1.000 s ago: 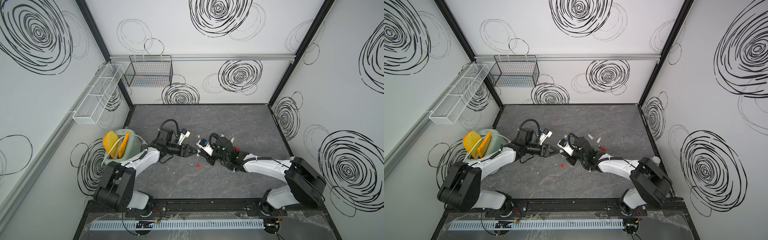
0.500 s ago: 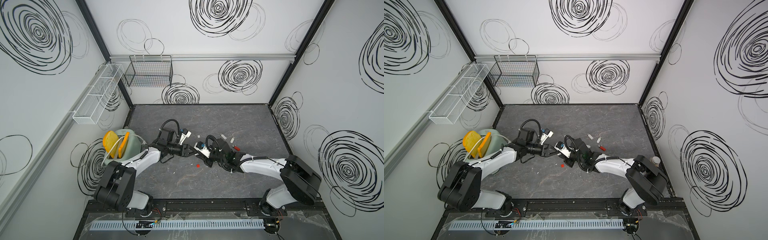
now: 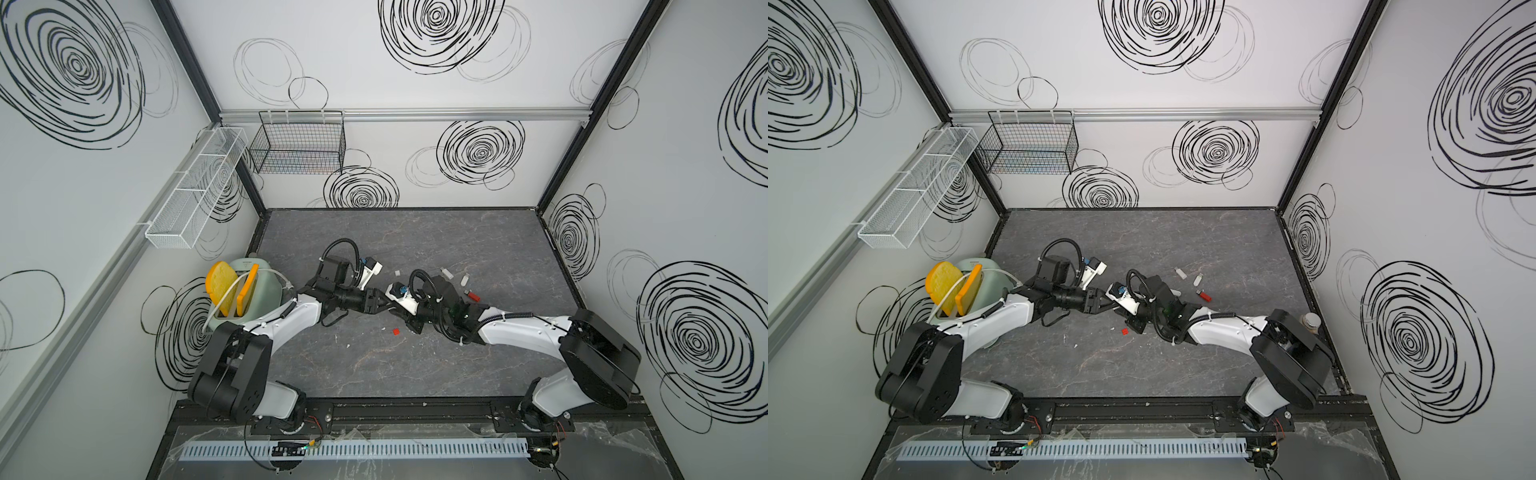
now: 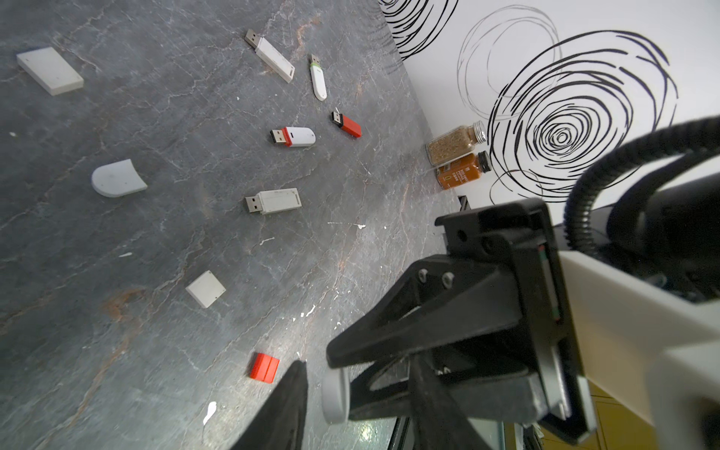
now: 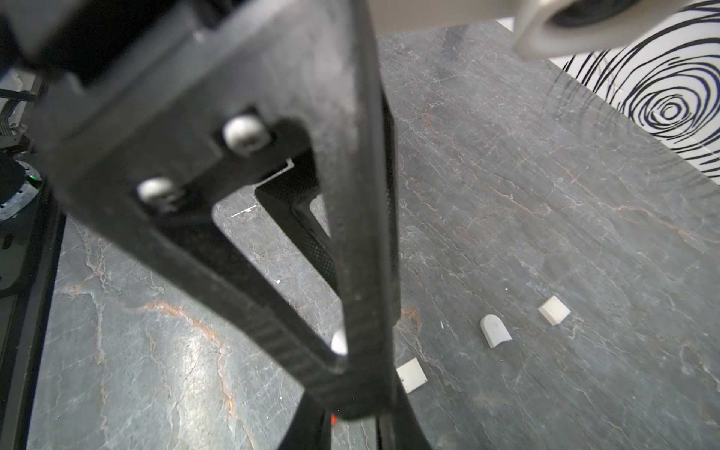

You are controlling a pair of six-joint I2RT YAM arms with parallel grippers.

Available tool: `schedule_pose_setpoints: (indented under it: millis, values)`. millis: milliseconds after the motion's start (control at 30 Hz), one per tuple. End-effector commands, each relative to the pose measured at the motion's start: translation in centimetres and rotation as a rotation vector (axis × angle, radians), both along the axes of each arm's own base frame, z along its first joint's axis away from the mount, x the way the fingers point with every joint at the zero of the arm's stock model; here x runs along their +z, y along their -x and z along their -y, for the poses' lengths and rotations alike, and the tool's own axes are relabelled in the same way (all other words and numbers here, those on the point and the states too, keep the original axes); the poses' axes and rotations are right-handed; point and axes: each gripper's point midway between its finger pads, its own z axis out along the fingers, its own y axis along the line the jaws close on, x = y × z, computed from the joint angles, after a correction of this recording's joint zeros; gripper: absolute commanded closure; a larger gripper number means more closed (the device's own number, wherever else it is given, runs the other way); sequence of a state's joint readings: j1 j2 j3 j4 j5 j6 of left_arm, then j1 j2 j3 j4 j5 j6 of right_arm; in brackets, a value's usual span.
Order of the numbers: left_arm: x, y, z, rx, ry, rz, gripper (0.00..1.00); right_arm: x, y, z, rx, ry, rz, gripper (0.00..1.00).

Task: Close the usb drive cover
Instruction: Pick up the cover from the center of the board.

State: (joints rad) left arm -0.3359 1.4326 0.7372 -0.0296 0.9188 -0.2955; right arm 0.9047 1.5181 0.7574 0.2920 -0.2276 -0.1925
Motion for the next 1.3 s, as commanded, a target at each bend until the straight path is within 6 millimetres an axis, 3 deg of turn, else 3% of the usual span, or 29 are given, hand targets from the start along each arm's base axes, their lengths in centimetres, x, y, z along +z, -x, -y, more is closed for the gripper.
schedule_pose_setpoints:
  millis: [0,200,333,433,633,733,1067,1267]
  values:
    - [0.1,-0.3,0.3,-0.01,0.0,0.022,0.6,1.4,-0.4,-0.9,0.016,-0.023,0.043,0.82]
    - [-0.1,-0.4,0.1,0.002,-0.02,0.03,0.8,1.2,-0.4,-0.9,0.015,-0.018,0.042,0.82]
    - [-0.1,-0.4,0.0,0.005,-0.024,0.034,0.86,1.2,-0.5,-0.8,0.008,-0.015,0.045,0.81]
    - [-0.1,-0.3,0.0,0.003,-0.021,0.039,0.87,1.2,-0.5,-0.7,0.004,-0.015,0.048,0.81]
    - [0.1,0.0,0.1,-0.001,-0.005,0.038,0.72,1.4,-0.8,-0.7,-0.006,-0.017,0.056,0.81]
    - [0.1,0.1,0.0,-0.003,-0.001,0.038,0.71,1.5,-0.9,-0.7,-0.008,-0.018,0.059,0.81]
    - [0.3,0.2,0.1,-0.003,0.002,0.042,0.94,1.7,-0.9,-0.8,-0.009,-0.021,0.058,0.81]
    - [0.4,-0.5,-0.8,0.035,-0.011,0.053,0.95,0.8,-1.4,0.5,-0.08,0.006,0.004,0.58]
